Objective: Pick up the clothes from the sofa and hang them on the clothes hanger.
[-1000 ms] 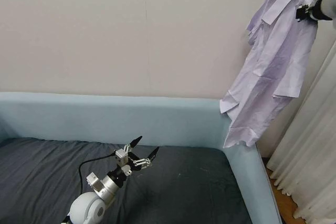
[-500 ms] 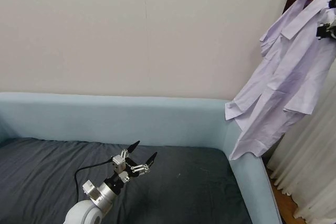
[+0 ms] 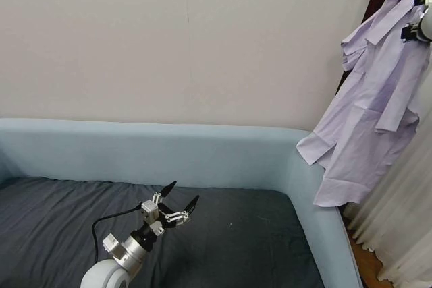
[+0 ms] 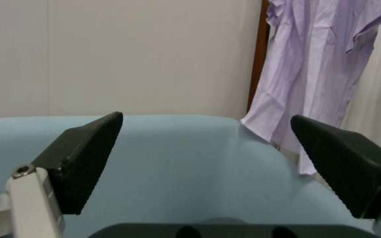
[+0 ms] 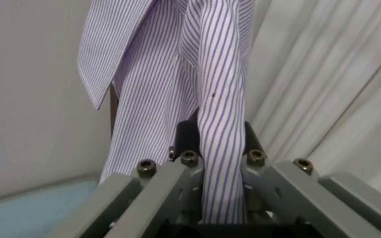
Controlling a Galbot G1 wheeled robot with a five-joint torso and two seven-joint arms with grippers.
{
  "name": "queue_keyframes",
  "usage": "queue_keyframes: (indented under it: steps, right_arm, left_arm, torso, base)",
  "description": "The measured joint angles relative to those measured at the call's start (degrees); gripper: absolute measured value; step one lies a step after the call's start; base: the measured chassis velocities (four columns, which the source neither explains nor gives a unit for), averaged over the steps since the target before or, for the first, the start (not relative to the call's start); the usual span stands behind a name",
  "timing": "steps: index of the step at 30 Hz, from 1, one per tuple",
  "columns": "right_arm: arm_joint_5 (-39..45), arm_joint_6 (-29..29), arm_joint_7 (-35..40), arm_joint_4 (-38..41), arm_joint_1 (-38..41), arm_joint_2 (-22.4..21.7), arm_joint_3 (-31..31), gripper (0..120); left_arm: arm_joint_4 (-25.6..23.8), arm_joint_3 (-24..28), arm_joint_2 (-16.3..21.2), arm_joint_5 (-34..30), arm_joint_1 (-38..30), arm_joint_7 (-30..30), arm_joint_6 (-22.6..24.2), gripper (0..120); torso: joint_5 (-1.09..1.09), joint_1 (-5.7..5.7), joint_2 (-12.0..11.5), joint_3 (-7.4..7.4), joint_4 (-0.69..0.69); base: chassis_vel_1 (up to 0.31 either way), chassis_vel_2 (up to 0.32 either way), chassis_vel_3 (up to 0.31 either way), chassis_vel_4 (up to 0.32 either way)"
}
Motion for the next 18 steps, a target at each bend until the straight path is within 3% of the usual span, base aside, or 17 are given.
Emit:
queue_keyframes:
  steps: [18]
  right_arm:
    - [-11.1,0.5,-6.9,-20.3,-6.6,11.0,4.5,2]
  left_arm:
    - [10.7,5.1,-0.9,-0.8,-9.4,-0.1,-1.4,100]
  torso:
    - [0.01,0.0,0.0,0.0,0.0]
  base:
    - [0.0,0.0,0.0,0.0]
